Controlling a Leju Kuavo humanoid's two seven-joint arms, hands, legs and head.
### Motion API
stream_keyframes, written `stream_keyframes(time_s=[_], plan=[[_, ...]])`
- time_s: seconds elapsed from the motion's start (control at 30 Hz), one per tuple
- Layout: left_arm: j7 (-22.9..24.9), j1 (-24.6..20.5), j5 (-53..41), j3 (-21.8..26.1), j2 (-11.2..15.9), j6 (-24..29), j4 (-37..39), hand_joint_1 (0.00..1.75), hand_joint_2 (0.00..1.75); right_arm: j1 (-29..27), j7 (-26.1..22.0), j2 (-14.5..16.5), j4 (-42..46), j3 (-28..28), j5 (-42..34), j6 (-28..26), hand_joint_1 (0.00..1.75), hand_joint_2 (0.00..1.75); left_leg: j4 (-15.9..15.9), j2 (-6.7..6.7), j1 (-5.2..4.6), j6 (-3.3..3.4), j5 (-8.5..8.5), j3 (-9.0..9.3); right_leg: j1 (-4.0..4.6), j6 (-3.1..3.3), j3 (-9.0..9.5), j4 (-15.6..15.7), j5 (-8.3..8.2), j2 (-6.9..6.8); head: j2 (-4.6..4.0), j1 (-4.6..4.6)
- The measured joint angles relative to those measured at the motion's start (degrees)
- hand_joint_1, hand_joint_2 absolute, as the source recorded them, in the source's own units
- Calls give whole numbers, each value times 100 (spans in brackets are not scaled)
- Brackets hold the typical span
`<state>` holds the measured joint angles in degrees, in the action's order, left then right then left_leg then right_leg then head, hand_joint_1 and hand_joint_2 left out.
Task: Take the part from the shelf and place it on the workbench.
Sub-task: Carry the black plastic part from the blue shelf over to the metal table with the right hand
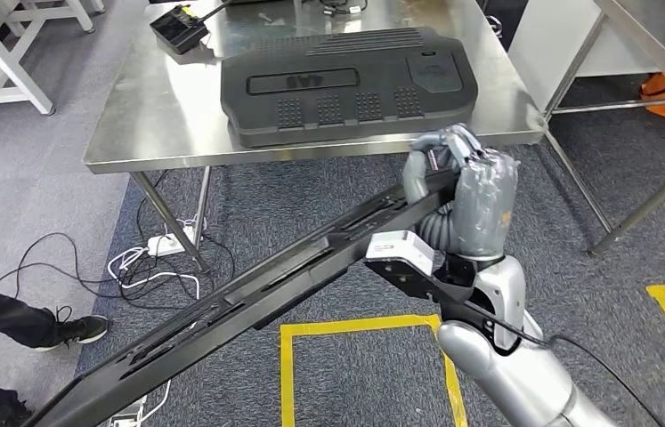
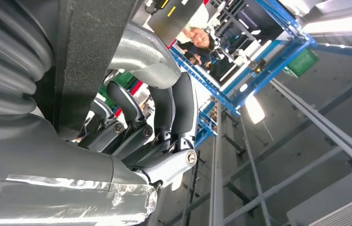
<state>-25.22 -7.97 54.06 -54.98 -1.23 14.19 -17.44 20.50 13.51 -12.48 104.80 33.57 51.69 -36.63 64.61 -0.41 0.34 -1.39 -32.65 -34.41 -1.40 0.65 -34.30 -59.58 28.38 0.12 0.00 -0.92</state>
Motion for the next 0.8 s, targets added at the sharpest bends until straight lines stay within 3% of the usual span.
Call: stream_keyframes(time_s=[0.07,0.13,0.2,0.27,0.37,0.43,0.5,0.57,0.6,0.63,0.67,0.73,0.8], plan=[[0,10,5,-2,1,2,-3,0,175,0,-1,0,2,-2,1,0,175,175,739,5,20,-36,-258,-401,6,37,41,0,39,-13,0,60],[0,20,9,-13,1,2,-3,0,175,-2,-1,0,2,-2,1,0,175,175,991,5,27,-35,-171,-608,12,42,103,-1,85,-11,0,84],[0,22,10,-25,1,3,-3,0,175,-3,-1,0,3,-2,1,0,175,175,389,5,19,15,295,-405,14,24,193,0,142,-2,0,105],[0,19,10,-31,4,5,-3,0,175,4,-1,0,6,-2,1,0,175,175,-270,5,-23,90,588,-139,19,-12,257,11,191,4,0,124],[0,14,11,-36,6,9,-5,0,175,12,-1,0,8,-2,1,-3,175,175,-554,8,-80,167,578,-42,4,-97,267,57,206,9,0,142],[0,13,19,-39,7,14,-5,0,175,20,-2,-1,10,-10,7,-16,175,175,-654,14,-42,209,588,15,2,-153,272,14,265,-3,0,133],[0,2,31,-42,8,17,-7,0,175,41,2,0,14,-27,51,-48,175,175,-746,26,-2,258,598,96,9,-179,81,-419,491,-8,0,85],[1,-4,40,-54,8,17,-7,0,175,51,48,-3,14,-43,157,-81,175,175,-753,30,-4,293,571,132,12,-201,-333,-1153,759,-5,0,31],[3,-3,42,-66,8,17,-7,0,175,48,91,-8,14,-50,226,-90,175,175,-743,30,-3,301,550,143,7,-217,-505,-1407,792,-5,0,14],[10,-3,41,-78,8,16,-7,0,175,45,138,-14,13,-62,298,-95,175,175,-728,28,1,299,524,155,0,-231,-592,-1468,714,-6,0,-4],[19,-4,37,-91,8,16,-8,0,175,45,185,-18,14,-78,366,-99,175,175,-705,22,9,288,491,172,-7,-242,-569,-1303,525,-8,0,-22],[47,-11,25,-113,8,14,-15,0,175,46,272,-24,15,-123,511,-111,175,175,-639,10,24,240,404,208,-16,-258,-323,-622,93,-12,0,-72],[81,-31,14,-131,8,13,-20,0,175,46,362,-26,20,-179,666,-126,175,175,-560,1,8,170,329,205,-5,-233,-148,-166,-50,-4,0,-113]])
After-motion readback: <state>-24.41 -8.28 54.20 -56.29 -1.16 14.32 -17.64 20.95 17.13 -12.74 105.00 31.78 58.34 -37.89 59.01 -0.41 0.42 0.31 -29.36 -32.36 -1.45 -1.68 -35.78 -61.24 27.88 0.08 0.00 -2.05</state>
